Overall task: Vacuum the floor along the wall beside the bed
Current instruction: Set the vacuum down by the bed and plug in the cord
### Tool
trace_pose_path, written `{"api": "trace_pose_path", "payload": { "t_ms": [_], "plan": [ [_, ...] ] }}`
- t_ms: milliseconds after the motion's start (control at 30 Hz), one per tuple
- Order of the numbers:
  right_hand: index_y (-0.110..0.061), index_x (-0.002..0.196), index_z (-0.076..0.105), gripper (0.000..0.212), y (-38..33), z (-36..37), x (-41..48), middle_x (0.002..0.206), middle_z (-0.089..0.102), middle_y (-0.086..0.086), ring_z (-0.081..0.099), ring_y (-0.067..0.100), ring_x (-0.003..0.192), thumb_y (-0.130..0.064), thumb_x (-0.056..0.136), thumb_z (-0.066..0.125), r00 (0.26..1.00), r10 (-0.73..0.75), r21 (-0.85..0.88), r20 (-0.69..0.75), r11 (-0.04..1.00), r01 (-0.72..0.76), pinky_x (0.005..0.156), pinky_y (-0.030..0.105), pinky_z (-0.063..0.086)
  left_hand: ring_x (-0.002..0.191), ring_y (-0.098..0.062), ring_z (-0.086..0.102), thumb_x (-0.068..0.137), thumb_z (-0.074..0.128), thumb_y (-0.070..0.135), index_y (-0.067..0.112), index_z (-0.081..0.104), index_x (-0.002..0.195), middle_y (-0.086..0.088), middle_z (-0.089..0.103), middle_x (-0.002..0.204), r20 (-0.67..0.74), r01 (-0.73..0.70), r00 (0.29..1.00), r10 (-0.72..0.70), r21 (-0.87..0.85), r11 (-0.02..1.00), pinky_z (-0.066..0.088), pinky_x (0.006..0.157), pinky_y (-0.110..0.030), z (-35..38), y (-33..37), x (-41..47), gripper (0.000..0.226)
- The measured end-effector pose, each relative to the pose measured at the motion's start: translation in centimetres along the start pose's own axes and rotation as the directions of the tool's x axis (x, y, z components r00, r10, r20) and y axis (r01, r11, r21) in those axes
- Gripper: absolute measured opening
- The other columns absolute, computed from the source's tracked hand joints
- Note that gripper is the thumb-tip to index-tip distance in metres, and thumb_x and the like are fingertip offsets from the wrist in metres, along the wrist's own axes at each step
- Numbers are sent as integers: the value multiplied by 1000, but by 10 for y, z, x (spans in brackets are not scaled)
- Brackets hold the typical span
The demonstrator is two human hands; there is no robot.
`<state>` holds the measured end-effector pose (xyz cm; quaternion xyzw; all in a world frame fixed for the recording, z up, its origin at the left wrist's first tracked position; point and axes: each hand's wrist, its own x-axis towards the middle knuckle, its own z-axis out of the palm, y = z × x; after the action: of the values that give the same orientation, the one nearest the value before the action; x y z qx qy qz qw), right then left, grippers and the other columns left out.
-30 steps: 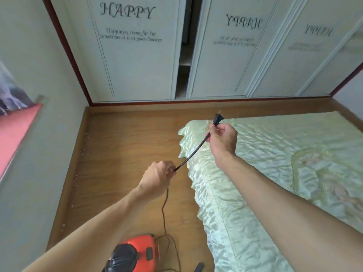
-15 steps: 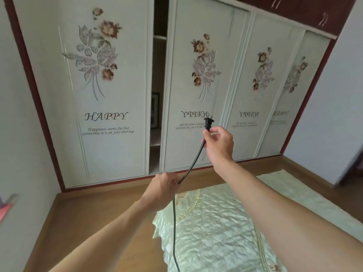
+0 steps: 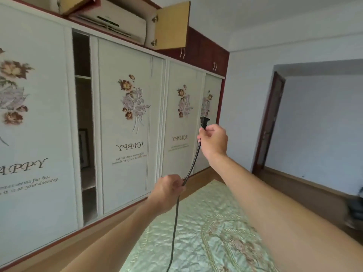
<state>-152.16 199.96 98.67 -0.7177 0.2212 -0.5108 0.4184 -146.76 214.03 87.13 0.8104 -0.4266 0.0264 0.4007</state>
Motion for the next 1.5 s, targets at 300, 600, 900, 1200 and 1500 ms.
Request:
{"api": "trace_pose_path", "payload": {
  "t_ms": [300,600,900,1200,1500],
  "plan": [
    [-29,98,50,11,0,-137,27,99,71,11,70,35,88,-26,91,58,961,66,-203,-270,971,-124,79,50,59,81,-20,64,93,65,20,29,61,71,10,67,71,147,-211,961,234,-161,964,53,76,-34,57,101,6,24],
    [-28,84,44,20,-36,-316,-10,90,67,8,69,29,80,-28,95,60,842,-63,-375,-536,911,-171,74,48,59,70,-18,67,92,67,12,19,64,74,4,67,66,260,-336,848,462,-411,848,58,77,-40,139,246,-29,19],
    [-31,78,39,29,-51,-525,-73,84,69,13,70,33,75,-28,93,64,716,-176,-486,-675,836,-253,68,48,60,61,-12,60,93,66,8,10,66,78,-7,70,68,343,-382,686,642,-582,718,57,75,-38,220,402,-118,16],
    [-18,90,44,20,-94,-710,-165,87,68,14,69,34,70,-30,94,59,592,-263,-556,-762,735,-389,67,47,59,64,-13,64,95,65,11,20,63,78,-7,73,71,320,-497,493,809,-659,564,52,70,-26,278,553,-230,19],
    [-13,96,48,18,-156,-837,-279,79,68,11,70,31,62,-29,96,57,454,-330,-545,-827,666,-510,68,48,58,60,-14,63,91,68,12,21,61,84,8,66,57,256,-436,315,914,-817,378,57,74,-38,323,668,-347,13]
  ]
}}
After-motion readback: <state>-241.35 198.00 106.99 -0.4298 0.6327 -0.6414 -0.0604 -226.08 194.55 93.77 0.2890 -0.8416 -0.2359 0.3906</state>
